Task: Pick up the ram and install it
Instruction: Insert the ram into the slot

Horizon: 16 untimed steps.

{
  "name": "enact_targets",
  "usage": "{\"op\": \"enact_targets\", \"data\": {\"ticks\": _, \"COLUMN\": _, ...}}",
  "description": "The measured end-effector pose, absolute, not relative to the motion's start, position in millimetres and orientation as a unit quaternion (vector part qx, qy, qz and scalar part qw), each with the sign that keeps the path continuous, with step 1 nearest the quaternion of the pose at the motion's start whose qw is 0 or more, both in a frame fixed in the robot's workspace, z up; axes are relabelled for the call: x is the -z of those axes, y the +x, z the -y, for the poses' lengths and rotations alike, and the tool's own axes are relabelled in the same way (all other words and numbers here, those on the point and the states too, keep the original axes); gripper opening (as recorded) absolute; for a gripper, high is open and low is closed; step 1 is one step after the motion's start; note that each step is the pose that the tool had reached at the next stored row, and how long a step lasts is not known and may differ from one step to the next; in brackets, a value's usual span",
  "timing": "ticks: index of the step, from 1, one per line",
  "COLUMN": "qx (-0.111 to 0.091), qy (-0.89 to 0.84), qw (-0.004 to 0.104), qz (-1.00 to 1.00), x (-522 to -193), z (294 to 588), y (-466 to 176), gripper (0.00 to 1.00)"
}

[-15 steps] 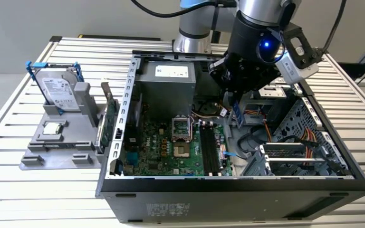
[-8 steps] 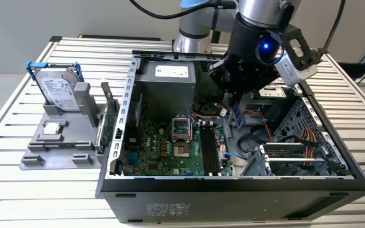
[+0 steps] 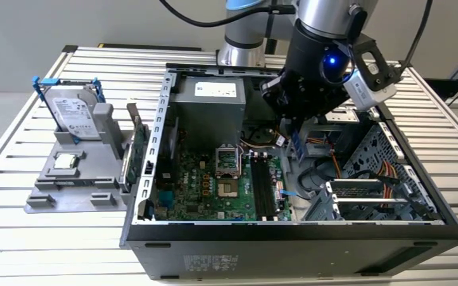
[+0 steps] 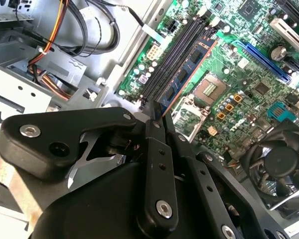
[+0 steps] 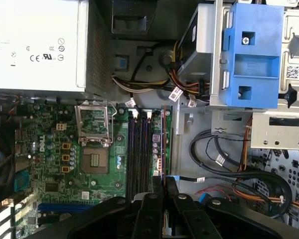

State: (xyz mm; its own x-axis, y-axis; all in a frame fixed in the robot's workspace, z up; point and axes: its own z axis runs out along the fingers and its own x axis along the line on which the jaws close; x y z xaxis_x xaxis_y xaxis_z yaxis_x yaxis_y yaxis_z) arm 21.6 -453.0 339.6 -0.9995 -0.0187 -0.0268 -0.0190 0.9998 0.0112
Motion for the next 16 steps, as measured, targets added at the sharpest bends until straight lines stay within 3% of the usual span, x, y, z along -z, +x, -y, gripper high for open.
{"op": "enact_targets", "data": {"ticks": 16, "qx": -0.005, "qy": -0.009, "qw": 0.013, "qz": -1.0, "x": -333.6, "z": 453.0, "y": 21.6, "gripper": 0.0}}
